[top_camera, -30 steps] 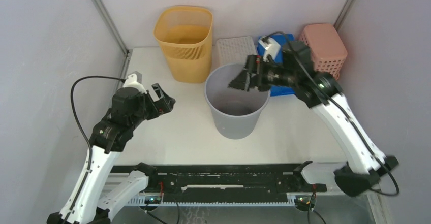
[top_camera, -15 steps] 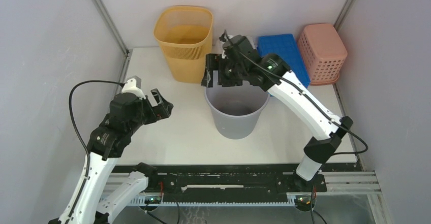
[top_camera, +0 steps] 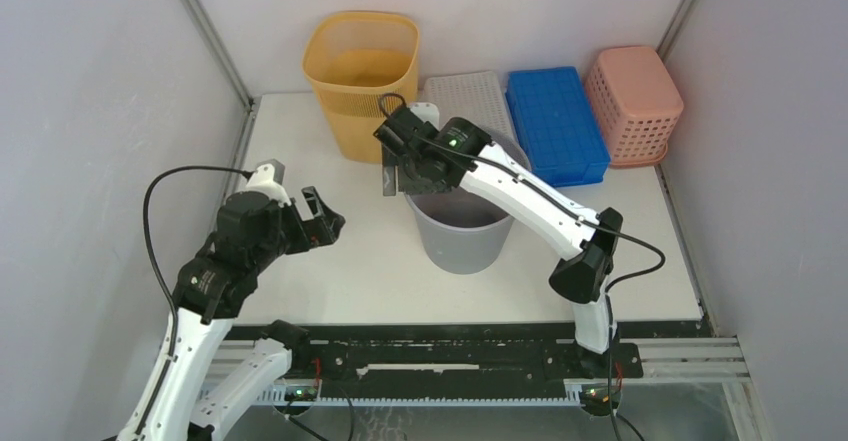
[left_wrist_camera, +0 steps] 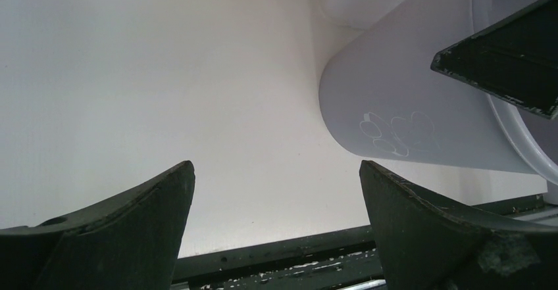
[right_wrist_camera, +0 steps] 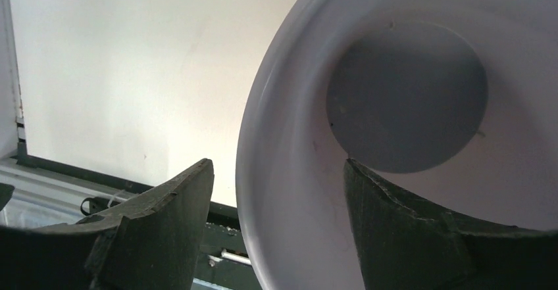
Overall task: Turn the large container upside down
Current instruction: Turn the container upside down at the center of the board.
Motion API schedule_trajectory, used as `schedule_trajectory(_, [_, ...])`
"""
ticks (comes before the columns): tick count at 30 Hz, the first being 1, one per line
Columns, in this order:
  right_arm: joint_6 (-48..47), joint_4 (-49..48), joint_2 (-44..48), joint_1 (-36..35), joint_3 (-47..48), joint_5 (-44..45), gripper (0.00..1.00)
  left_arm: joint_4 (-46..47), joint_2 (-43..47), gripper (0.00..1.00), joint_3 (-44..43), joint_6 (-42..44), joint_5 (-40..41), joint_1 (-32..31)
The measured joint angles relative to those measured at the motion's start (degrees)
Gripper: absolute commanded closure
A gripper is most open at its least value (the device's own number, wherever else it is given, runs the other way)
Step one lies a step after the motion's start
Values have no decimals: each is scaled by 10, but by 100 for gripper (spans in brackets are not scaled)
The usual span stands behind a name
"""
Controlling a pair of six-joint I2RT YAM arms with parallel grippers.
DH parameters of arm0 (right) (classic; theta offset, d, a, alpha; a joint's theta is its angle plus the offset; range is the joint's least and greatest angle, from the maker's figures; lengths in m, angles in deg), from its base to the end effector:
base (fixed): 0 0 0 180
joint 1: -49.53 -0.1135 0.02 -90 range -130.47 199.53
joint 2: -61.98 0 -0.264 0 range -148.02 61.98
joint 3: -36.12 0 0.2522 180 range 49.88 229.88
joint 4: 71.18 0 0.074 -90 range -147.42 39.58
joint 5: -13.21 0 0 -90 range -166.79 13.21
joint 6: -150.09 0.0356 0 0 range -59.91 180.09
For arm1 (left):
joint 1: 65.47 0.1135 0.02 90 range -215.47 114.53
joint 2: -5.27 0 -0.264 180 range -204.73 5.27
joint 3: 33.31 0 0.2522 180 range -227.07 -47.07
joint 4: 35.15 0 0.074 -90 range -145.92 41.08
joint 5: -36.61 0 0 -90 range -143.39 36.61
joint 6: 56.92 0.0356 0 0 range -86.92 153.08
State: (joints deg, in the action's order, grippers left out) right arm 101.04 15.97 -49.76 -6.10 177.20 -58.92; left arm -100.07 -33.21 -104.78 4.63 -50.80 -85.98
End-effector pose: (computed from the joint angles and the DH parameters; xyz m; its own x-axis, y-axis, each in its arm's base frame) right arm 0.2321 0.3200 0.3910 -0.8152 -0.0870 -0.5726 -0.2105 0.9655 0.1530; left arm 0.1109 -0.0398 0.3571 -0.5852 -0.2892 -0.7576 0.0402 0.9228 -0.3833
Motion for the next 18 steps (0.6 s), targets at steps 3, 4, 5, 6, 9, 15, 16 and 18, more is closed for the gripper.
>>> schedule_trajectory(3, [10, 4, -9, -7, 0, 11, 31, -4, 4, 0, 0, 5, -2, 0])
schedule_trajectory(4, [13, 5, -11, -7, 0, 14, 34, -5, 5, 0, 0, 5, -2, 0])
schedule_trajectory(5, [15, 5, -12, -7, 0, 16, 38, -5, 7, 0, 0, 5, -3, 0])
schedule_trajectory(6, [16, 7, -14, -7, 1, 18, 41, -6, 8, 0, 0, 5, -3, 0])
schedule_trajectory(9, [19, 11, -20, -7, 10, 25, 43, -6, 9, 0, 0, 5, -3, 0])
schedule_trajectory(15, [19, 12, -28, -3, 18, 28, 52, -6, 9, 0, 0, 5, -5, 0])
schedule_trajectory(16, [19, 11, -30, -3, 18, 28, 53, -6, 9, 0, 0, 5, -5, 0])
schedule_trajectory(18, [19, 11, -35, -3, 19, 28, 59, -6, 9, 0, 0, 5, -5, 0])
